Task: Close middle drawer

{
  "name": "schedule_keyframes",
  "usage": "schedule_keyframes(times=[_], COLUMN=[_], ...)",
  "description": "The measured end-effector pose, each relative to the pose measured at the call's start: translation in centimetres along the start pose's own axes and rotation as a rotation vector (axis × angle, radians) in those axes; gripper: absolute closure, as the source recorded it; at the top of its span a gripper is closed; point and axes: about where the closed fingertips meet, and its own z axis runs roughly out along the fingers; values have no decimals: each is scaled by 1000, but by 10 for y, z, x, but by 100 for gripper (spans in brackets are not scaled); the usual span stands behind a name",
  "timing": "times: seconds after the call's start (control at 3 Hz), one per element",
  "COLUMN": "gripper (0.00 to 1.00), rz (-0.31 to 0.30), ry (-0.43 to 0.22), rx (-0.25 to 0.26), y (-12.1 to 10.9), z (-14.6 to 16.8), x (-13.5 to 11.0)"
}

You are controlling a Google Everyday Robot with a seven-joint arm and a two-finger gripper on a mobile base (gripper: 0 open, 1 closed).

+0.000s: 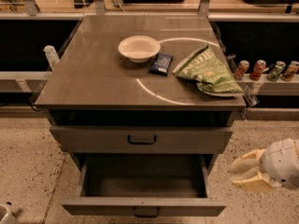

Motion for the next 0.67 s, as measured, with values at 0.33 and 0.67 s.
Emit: schedule_keyframes(times=[0.33, 0.67], gripper=[89, 100], rz=[16, 34], ry=[-49, -118], rx=[1, -62], y=[-5, -15], z=[12, 47], x=[14, 34])
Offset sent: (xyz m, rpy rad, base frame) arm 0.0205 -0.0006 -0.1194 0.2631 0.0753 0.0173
